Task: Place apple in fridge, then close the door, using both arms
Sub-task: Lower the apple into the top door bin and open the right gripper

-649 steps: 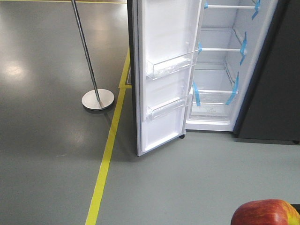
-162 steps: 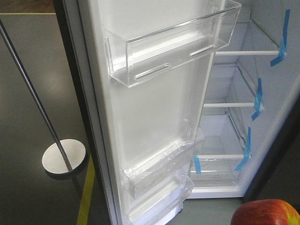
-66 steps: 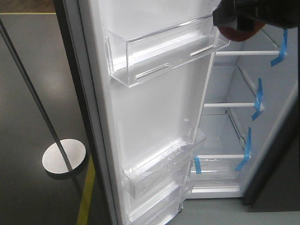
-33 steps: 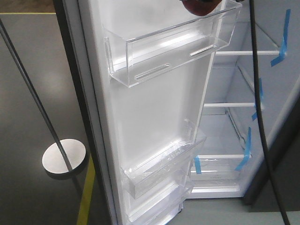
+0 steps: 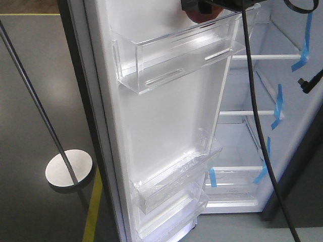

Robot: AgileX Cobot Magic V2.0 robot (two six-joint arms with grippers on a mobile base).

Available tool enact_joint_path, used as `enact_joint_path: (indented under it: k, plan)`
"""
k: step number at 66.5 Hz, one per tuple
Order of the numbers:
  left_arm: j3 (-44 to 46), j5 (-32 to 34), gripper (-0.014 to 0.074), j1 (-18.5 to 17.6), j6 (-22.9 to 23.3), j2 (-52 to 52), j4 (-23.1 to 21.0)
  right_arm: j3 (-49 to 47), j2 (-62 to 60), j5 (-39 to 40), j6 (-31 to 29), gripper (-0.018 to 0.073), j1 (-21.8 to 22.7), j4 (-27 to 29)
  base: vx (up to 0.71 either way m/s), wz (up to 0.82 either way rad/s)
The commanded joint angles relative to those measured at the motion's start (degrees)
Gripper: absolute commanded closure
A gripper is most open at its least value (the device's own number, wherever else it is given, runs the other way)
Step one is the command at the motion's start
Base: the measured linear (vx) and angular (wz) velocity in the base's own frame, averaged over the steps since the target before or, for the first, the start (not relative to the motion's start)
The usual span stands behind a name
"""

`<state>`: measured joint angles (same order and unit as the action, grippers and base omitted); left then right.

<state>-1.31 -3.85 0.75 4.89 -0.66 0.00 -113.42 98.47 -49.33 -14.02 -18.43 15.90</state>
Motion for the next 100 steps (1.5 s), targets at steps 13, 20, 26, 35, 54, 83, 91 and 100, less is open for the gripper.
enact_joint_path:
  k: [13,20,26,35,54,83,91,100]
  plan:
    - [-0.8,4.6,0.0603,-0.3,0.3,-0.9,0.0,-2.0,-2.6,3.0,-0.4,0.0023,0.2,0.2,0.0,0.0]
    - [-0.8,4.6,0.0603,-0.3,0.3,-0.9,0.0,-2.0,-3.0,2.5,-0.1,-0.0043,0.2,0.3,0.0,0.0]
    - [-0.8,4.6,0.0603,-0.3,0.3,-0.9,0.0,-2.0,-3.4,1.4,0.7,-0.0071,0.2,0.3,0.0,0.0]
    - [-0.8,4.6,0.0603,-0.3,0.3,-0.9,0.0,-2.0,-4.8,-1.1,0.8,-0.0066,0.2,0.2,0.0,0.0]
    - [-0.8,4.6,0.0603,-0.3,0.3,-0.9,0.0,2.6,-12.6,-6.3,-0.5,-0.0008,0.2,0.6,0.0,0.0]
    - [-0.8,4.6,0.0603,-0.3,0.3,-0.9,0.0,38.6,-38.0,6.2,-2.9,0.0004,0.2,3.2,0.0,0.0]
    - [-0.8,4.6,0.0603,-0.3,0.3,-0.9,0.0,48.0,-45.6,6.9,-2.9,0.0004,0.2,5.4,0.0,0.0]
    - [-0.8,4.6,0.0603,-0.3,0.3,-0.9,0.0,57.4,-54.5,6.4,-2.9,0.0004,0.2,7.6,0.0,0.0]
